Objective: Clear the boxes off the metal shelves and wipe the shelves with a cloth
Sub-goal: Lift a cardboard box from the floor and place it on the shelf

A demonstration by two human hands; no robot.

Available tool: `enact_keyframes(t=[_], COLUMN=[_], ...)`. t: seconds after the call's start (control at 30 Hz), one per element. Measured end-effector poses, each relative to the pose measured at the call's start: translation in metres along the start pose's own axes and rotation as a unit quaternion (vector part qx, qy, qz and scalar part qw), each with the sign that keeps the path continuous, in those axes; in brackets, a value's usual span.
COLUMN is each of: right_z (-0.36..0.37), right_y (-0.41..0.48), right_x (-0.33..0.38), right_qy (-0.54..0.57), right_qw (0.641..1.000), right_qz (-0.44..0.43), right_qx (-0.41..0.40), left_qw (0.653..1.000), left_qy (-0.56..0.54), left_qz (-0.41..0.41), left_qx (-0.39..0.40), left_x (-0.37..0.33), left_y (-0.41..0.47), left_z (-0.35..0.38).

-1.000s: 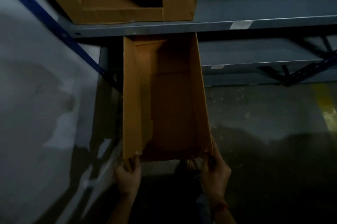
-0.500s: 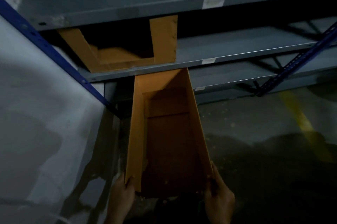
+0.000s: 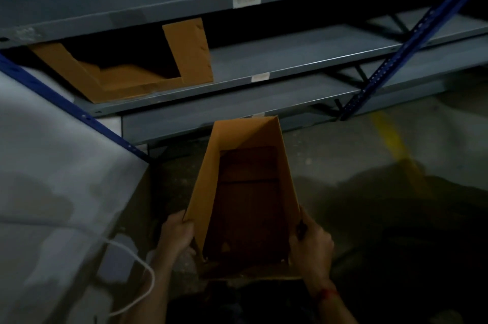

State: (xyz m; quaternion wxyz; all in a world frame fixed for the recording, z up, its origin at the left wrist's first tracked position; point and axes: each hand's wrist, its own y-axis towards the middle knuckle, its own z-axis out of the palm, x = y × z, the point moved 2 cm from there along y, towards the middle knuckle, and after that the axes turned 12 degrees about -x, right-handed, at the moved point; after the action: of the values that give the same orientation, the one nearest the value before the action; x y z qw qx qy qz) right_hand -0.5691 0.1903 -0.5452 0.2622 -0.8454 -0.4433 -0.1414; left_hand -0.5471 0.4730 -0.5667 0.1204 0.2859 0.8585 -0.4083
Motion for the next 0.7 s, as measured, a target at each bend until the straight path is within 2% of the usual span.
enact_keyframes(t=[0.2,0.3,0.57,0.7], right_z=[-0.046,-0.077,-0.157,-0.187], right_y=[0.056,0.088,0.168,0.208], right_x=[-0.034,-0.052,-0.119,-0.149], right_qy=[0.03,0.042,0.071,0.087], right_qw=[0.997,0.992,0.971,0.957], right_qz=[0.031,0.041,0.131,0.159], right_qx=[-0.071,-0.111,-0.187,-0.227], left_qw=[0.996,0.991,0.967,0.956], left_qy=[0.062,0.09,0.135,0.136], left_qz=[0.055,0.098,0.212,0.261], left_qx=[0.021,0.006,-0.025,-0.009], left_x=[-0.1,-0.154,-0.285,-0.344], left_y=[-0.005,-0.013,-0.052,-0.067], left_z=[0.059,0.097,0.215,0.268])
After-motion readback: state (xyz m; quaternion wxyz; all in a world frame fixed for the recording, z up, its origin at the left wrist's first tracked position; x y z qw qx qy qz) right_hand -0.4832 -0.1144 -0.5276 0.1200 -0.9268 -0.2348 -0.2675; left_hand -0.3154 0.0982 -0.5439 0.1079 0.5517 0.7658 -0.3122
